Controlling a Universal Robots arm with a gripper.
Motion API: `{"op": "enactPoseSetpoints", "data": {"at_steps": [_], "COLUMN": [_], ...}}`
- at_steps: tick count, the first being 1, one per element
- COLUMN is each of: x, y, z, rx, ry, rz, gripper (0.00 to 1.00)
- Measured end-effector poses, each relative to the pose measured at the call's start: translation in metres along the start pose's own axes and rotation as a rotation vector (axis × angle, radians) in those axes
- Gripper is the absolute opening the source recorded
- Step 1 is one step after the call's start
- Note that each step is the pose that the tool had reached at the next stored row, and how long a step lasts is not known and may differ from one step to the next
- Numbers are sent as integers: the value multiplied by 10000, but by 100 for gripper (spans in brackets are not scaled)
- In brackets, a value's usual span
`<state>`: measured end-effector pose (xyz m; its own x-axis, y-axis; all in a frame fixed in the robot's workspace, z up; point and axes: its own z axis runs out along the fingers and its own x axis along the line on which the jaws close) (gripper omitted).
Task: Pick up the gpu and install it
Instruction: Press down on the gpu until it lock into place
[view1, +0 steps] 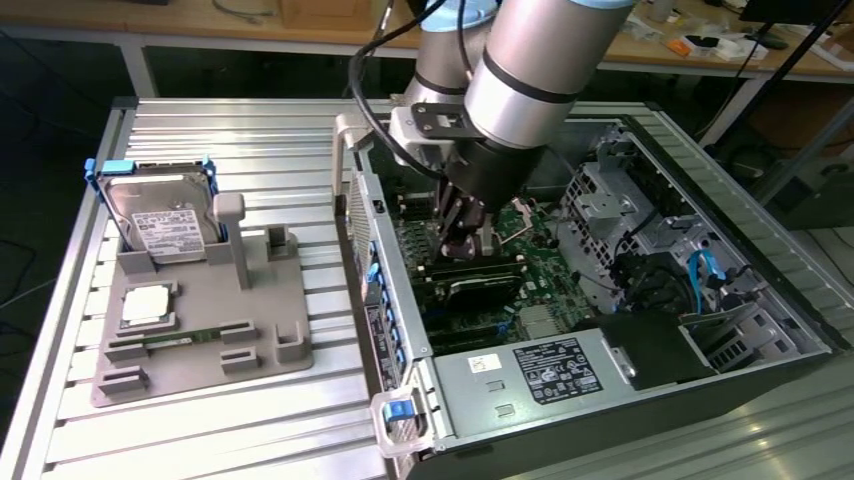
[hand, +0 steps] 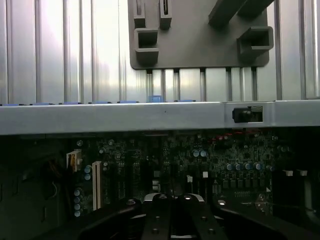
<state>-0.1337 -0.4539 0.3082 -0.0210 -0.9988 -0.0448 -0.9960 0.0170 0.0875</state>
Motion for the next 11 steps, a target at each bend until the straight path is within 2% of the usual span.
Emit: {"op": "enactPoseSetpoints", "data": {"at_steps": [4,11], "x": [-5,-6], "y": [-157,-171], "z": [1,2], "rx": [11,11], "ry": [0,1], "rz": [-1,0], "gripper": [11,11]}}
